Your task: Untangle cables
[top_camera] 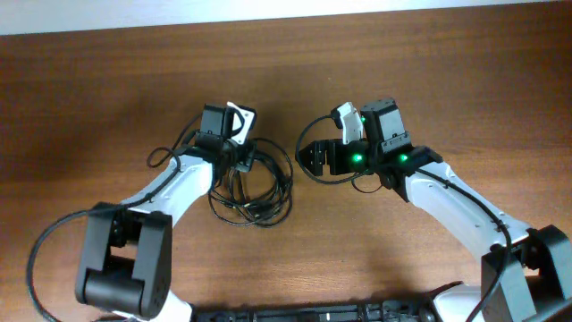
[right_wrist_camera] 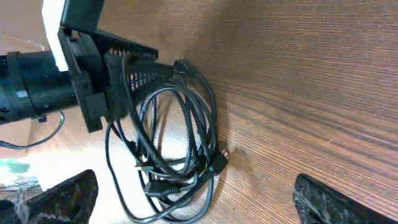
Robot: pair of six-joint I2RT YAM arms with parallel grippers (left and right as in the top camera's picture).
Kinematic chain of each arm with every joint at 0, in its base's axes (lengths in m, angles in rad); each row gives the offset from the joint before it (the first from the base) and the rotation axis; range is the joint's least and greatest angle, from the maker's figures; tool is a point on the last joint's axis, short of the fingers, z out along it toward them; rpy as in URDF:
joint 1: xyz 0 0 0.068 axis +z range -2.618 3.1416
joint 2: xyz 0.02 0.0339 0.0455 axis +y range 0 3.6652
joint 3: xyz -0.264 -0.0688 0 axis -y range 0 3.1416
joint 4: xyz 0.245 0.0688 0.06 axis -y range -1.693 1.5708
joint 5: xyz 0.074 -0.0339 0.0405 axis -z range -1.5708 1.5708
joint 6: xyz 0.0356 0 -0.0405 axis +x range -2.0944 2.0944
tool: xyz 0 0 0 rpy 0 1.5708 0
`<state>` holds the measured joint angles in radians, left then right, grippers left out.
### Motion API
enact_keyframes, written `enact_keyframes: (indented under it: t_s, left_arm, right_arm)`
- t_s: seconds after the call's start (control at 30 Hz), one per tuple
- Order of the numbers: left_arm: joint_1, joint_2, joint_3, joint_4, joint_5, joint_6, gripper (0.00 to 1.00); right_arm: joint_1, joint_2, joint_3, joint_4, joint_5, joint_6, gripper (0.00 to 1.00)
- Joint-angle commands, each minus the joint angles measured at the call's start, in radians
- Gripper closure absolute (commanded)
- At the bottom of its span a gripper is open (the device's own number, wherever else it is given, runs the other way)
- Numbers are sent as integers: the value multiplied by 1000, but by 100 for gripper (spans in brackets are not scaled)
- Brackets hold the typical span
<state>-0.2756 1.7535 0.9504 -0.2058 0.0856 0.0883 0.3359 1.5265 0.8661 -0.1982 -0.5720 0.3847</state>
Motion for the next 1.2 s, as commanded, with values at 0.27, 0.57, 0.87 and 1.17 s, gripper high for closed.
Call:
enact_keyframes:
  t_s: [0.27, 0.57, 0.87, 1.17]
  left_arm:
    - [-3, -57, 23, 76, -1, -126, 100]
    - [-3, -200, 23, -5, -4, -188, 100]
    - [-3, -209, 23, -24, 8, -320, 100]
    - [42, -475, 23, -127, 13, -323, 100]
  right_arm:
    - [-2, 2, 3, -3, 8, -11, 1]
    - [119, 6, 3, -23, -13, -198, 2]
    - [315, 250, 3, 308, 359, -197, 10]
    - [248, 301, 4, 389, 360, -97, 96]
